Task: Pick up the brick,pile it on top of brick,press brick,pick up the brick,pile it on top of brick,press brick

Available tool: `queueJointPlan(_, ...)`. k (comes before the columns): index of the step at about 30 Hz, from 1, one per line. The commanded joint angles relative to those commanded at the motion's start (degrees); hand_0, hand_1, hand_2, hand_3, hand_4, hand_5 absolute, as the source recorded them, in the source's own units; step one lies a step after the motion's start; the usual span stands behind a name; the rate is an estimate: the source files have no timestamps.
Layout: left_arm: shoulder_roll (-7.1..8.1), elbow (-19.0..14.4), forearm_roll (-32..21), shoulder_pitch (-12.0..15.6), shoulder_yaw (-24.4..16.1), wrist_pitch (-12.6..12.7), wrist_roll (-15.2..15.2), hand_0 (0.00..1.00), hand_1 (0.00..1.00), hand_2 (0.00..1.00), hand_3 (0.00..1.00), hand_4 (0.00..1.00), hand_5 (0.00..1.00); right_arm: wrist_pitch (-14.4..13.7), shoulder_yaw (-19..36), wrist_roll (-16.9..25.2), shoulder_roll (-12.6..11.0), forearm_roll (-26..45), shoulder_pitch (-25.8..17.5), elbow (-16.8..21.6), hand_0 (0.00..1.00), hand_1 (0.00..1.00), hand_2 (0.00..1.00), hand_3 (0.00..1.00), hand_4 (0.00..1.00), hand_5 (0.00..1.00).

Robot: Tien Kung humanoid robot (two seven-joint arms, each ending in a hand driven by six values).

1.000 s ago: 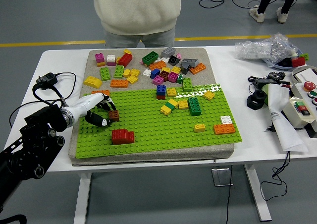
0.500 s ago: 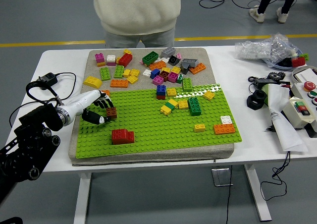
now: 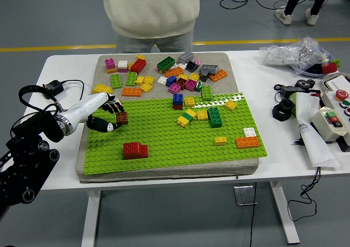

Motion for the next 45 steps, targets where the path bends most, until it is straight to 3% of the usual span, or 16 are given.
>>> queueJointPlan(11,3.31,-8.69,-1.47,5.68,-0.27,-0.64,0.19,0.593,0.580,0.504,0.520,0.591,0.002,-0.03,0.19,0.01,-0.07,-0.02,-0.38,0.00,0.762,0.676,0.717,0.735,0.998,0.685)
queueJointPlan(20,4.42,-13.78,-2.06,9.72,-0.52,-1.24,0.45,0.592,0.577,0.503,0.520,0.590,0.002,-0.05,0.23,0.04,-0.02,0.03,-0.46,0.00,0.762,0.675,0.717,0.735,0.998,0.684)
queueJointPlan(35,3.81,-18.00,-3.86,13.45,-0.41,-2.00,0.61,0.593,0.577,0.504,0.520,0.595,0.002,-0.09,0.37,-0.06,-0.19,0.16,-0.69,0.00,0.762,0.676,0.717,0.736,0.998,0.685)
queueJointPlan(45,2.77,-17.68,-4.23,13.77,0.33,-1.98,0.59,0.594,0.577,0.504,0.521,0.598,0.002,-0.14,0.25,-0.04,-0.26,0.41,-0.57,0.00,0.763,0.675,0.717,0.736,0.998,0.686)
